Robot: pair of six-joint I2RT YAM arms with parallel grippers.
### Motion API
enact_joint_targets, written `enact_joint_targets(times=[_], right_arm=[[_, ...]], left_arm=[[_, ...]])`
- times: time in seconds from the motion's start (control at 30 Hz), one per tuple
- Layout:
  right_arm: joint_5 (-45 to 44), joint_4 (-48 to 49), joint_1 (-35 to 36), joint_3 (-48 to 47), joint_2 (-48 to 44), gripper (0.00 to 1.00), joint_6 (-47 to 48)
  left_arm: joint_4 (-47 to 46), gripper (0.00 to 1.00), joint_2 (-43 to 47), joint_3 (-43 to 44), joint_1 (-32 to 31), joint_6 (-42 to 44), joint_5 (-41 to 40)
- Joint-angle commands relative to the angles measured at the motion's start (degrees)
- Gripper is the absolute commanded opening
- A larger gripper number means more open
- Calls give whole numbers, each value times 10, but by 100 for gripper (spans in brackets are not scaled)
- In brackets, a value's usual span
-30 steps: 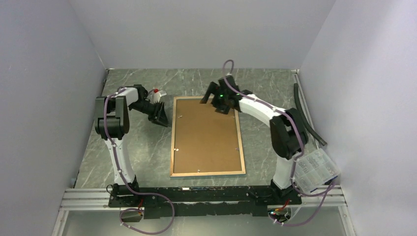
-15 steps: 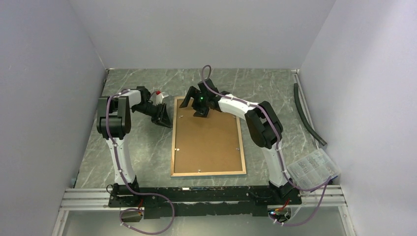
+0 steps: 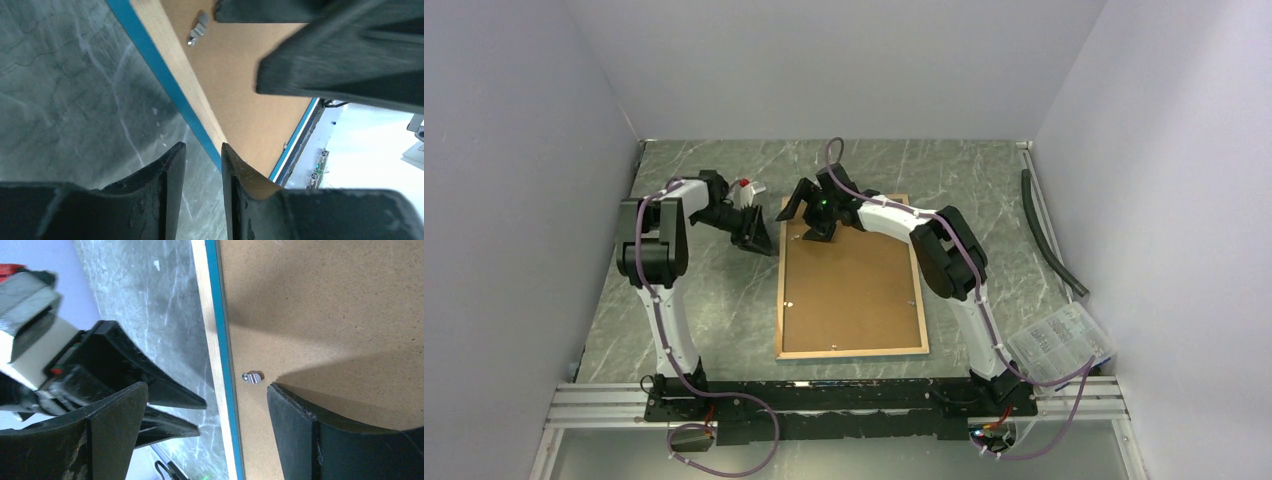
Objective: Put the photo into the frame
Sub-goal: Install the photo frame at the center of the board.
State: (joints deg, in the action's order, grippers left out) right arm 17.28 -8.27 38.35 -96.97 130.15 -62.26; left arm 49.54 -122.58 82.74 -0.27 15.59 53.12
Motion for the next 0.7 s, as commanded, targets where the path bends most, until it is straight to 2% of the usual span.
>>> enact_joint_targets(times=[0.0,0.1,0.3,0.67], right_arm=[[8,19,2,-12,11,93,-15],[8,20,3,-10,13,92,-22],[5,30,4,8,5,92,-35],[6,42,10,29,0,93,-53]], left_arm=[[-6,39,62,6,18,-13,48],[-44,41,69,-14,9,-38,59],[-67,40,48,-34,-27,-49,9],[-121,37,60,-66,-27,-92,-54]])
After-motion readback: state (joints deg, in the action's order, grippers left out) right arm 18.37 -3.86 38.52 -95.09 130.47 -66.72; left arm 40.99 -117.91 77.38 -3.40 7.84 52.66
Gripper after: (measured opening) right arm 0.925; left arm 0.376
